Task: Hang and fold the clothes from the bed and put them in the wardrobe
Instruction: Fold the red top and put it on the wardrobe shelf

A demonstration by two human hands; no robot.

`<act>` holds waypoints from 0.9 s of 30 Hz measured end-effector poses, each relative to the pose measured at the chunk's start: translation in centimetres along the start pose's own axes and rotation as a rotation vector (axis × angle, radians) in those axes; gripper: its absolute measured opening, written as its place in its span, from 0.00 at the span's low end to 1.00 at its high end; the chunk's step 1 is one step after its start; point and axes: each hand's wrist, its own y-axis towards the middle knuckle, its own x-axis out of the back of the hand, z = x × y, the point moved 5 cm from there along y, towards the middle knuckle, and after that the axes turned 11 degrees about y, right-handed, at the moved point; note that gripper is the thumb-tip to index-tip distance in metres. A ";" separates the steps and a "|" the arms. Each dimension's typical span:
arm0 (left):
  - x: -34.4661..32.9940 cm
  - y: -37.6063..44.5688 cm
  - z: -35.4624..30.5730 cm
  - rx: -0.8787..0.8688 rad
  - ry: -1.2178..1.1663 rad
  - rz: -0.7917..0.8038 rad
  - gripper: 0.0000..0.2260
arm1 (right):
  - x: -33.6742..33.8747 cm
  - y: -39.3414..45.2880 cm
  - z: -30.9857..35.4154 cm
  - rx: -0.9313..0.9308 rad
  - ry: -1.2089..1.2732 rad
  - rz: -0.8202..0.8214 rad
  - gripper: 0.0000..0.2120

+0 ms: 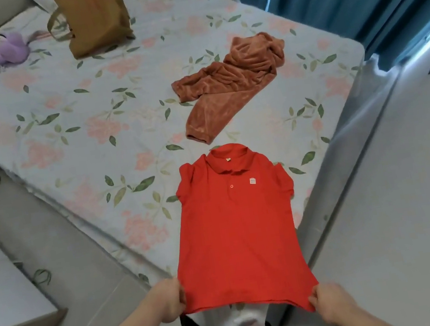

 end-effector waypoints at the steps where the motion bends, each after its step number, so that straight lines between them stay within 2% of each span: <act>1: -0.3 0.6 0.1 0.014 0.016 0.040 0.12 | -0.2 0.8 0.2 -0.010 -0.025 0.034 0.16; 4: 0.3 2.8 0.2 0.048 0.037 0.114 0.08 | 0.6 3.1 3.0 0.002 -0.025 0.098 0.10; 5: 1.4 3.9 0.5 0.055 0.040 0.103 0.08 | 1.0 4.6 4.2 0.031 0.008 0.091 0.11; 8: 6.2 7.8 1.7 0.121 -0.044 -0.062 0.13 | 2.6 9.4 8.3 0.088 0.114 0.031 0.27; 10: 9.7 11.1 2.6 0.168 -0.141 -0.194 0.15 | 3.4 13.2 11.3 0.141 0.158 -0.022 0.34; 14: 15.0 18.2 4.3 0.236 -0.335 -0.449 0.18 | 4.0 21.0 16.2 0.184 0.209 -0.103 0.43; 18: 17.1 24.7 5.6 0.310 -0.473 -0.549 0.25 | 0.6 26.4 17.3 0.119 0.106 -0.051 0.51; 20: 17.2 27.6 6.1 0.338 -0.556 -0.565 0.29 | -1.2 27.4 17.0 0.120 0.028 -0.094 0.55; 23: 16.0 30.7 7.4 0.413 -0.707 -0.534 0.37 | -2.3 27.9 16.9 0.169 0.008 -0.205 0.56; 25: 15.1 31.7 8.1 0.475 -0.775 -0.519 0.42 | -2.4 28.1 16.8 0.182 0.010 -0.206 0.55; 27: 14.6 32.0 7.8 0.482 -0.969 -0.455 0.45 | -2.5 28.1 16.8 0.187 0.006 -0.197 0.55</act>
